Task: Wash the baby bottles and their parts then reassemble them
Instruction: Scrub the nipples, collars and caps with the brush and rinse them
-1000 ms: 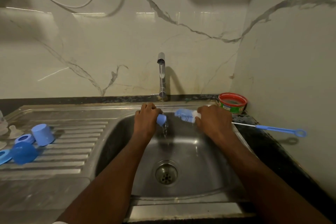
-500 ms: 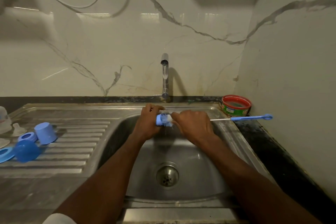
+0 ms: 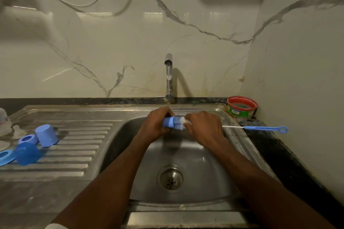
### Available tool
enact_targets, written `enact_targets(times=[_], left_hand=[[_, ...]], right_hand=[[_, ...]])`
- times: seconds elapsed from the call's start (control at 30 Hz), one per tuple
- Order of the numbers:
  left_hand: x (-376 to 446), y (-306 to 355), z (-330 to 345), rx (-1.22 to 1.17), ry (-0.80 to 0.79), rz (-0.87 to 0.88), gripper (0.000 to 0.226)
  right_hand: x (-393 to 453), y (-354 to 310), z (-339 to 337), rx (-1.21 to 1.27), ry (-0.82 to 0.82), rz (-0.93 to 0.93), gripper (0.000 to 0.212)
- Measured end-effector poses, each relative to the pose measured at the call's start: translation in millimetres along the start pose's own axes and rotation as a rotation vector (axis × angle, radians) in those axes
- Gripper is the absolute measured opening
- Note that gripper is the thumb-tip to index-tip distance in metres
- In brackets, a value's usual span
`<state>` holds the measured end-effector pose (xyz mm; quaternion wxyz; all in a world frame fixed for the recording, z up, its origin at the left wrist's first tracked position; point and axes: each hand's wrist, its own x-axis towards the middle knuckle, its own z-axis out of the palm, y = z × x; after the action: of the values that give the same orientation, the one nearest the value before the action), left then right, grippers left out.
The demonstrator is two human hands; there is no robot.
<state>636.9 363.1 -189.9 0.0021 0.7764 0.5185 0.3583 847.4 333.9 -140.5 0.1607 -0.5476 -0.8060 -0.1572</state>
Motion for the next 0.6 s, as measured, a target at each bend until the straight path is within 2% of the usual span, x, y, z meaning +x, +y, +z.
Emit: enact_targets(times=[0.07, 0.2, 0.33, 0.47, 0.6], left_hand=[[1, -4, -5, 0.007, 0.037, 0.022, 0.047], [-2, -9, 11, 0.041, -0.024, -0.143, 0.058], [1, -2, 22, 0.130, -0.066, -0.245, 0.037], [1, 12, 15, 0.002, -0.084, -0.091, 0.044], [-3, 9, 8, 0.006, -0.067, -0.007, 0.050]], right_hand=[[-3, -2, -1, 0.027, 0.008, -0.079, 0.038], [-5, -7, 1, -0.043, 0.032, -0.172, 0.034], [-1, -7, 1, -0.043, 0.015, -0.083, 0.036], [4, 1, -2, -0.010, 0.008, 0.051, 0.035], [4, 6, -1, -0.010, 0.010, 0.101, 0.036]])
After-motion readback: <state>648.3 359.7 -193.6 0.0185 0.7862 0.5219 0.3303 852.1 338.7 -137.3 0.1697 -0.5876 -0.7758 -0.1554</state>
